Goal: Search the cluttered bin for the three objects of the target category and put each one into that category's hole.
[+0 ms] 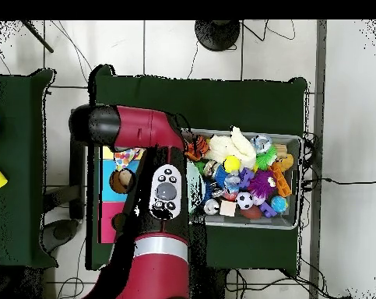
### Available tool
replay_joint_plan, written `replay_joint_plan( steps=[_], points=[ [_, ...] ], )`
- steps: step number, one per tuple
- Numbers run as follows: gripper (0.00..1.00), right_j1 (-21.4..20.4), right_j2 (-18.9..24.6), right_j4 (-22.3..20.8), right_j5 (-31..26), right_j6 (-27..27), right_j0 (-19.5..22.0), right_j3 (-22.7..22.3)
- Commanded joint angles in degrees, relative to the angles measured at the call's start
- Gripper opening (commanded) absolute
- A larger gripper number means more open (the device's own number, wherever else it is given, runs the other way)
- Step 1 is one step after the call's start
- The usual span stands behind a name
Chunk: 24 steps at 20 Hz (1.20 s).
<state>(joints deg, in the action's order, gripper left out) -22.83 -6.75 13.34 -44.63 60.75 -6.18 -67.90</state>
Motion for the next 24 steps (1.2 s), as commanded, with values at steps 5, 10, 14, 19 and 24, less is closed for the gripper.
replay_joint_plan(
  steps=[5,10,14,19,24],
  points=[
    [0.0,8.47,3.05,0.51,-11.29,17.19,-1.43,-5.88],
    [0.0,9.0,3.75,0.09,-7.27,15.09,-1.18,-5.16],
    [0.0,8.53,4.59,0.31,-4.68,13.94,-0.8,-5.77],
    [0.0,9.03,5.37,-0.1,-1.64,12.18,-0.38,-5.51],
    [0.0,9.35,6.64,-0.33,0.89,10.26,0.29,-5.52]
  ],
)
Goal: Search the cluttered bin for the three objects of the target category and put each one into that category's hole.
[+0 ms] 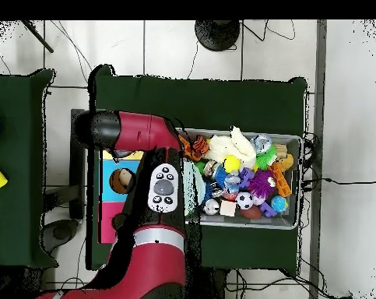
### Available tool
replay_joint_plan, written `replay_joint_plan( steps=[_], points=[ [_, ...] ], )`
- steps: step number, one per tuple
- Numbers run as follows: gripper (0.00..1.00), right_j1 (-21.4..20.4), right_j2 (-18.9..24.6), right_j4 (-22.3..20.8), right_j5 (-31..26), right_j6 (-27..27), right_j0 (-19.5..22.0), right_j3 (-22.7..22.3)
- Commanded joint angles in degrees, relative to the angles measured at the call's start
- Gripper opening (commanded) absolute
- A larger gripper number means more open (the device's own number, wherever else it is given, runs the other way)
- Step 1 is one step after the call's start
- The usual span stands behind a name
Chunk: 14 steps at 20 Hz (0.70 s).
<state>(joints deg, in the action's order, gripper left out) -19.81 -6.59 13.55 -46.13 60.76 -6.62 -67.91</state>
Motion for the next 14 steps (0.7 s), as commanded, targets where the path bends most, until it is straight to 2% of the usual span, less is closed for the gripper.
replay_joint_plan(
  steps=[1,8,10,12,14],
  points=[
    [0.0,6.59,6.76,-0.47,2.71,10.01,0.92,-5.32],
    [0.0,14.28,5.18,-1.29,7.67,12.14,-0.03,1.77],
    [0.0,15.62,4.95,-0.88,9.37,13.37,-0.21,2.68],
    [0.0,16.41,5.01,-1.57,9.74,12.1,-0.29,3.73],
    [0.0,16.02,4.78,-1.4,9.62,12.9,-0.44,3.23]
  ],
)
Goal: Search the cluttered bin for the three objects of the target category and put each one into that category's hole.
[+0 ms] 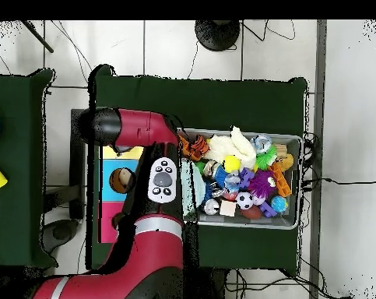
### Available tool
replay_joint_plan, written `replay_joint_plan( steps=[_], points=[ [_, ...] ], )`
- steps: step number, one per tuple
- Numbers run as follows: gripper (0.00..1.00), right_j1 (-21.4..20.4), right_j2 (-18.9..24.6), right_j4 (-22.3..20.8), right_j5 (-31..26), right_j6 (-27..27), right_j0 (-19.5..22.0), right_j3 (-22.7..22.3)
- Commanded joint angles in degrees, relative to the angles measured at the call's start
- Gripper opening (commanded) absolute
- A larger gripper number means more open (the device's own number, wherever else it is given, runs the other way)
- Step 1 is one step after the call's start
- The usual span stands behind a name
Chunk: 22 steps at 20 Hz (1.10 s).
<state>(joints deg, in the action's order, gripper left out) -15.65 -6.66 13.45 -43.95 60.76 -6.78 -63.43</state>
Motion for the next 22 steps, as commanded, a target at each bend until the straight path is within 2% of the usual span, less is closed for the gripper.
replay_joint_plan(
  steps=[1,4,10,12,15,22],
  points=[
    [0.0,11.08,4.74,-1.06,6.95,13.42,-0.34,-2.1],
    [0.0,7.6,4.52,-0.69,4.02,13.78,-0.52,-5.39],
    [0.0,-3.46,2.94,1.03,-5.99,15.17,-1.36,-12.3],
    [0.0,-6.36,1.96,1.69,-10.03,16.4,-1.63,-12.49],
    [0.0,-8.57,0.67,1.96,-14.18,17.83,-1.68,-11.45],
    [0.0,-10.57,0.1,0.98,-17.14,15.96,-1.21,-9.9]
  ],
)
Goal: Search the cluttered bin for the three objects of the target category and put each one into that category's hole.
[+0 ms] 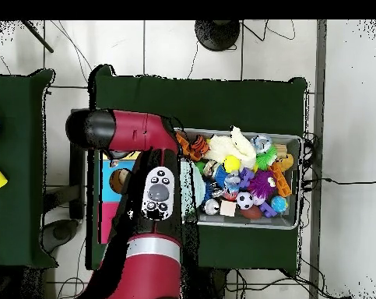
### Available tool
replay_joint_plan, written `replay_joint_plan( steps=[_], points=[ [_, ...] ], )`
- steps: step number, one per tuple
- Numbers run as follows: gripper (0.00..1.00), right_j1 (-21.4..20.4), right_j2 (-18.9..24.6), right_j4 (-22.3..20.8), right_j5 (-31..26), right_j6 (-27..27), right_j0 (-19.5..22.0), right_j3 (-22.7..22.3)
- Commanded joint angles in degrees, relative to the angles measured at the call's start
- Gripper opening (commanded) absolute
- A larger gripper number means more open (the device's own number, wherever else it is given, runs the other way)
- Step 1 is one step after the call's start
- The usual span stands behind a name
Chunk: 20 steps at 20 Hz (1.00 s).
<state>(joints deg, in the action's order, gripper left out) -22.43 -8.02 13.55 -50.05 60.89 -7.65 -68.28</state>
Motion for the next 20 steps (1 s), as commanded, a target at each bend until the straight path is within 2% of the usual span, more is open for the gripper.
replay_joint_plan(
  steps=[1,14,18,20],
  points=[
    [0.0,-3.74,1.37,0.9,-11.42,16.09,-0.42,-4.65],
    [0.0,-1.86,1.58,0.63,-9.61,17.03,-0.28,-2.55],
    [0.0,-0.56,2.49,0.38,-7.75,15.26,0.57,-1.9],
    [0.0,-0.18,1.77,0.93,-7.18,17.22,0.65,-2.14]
  ],
)
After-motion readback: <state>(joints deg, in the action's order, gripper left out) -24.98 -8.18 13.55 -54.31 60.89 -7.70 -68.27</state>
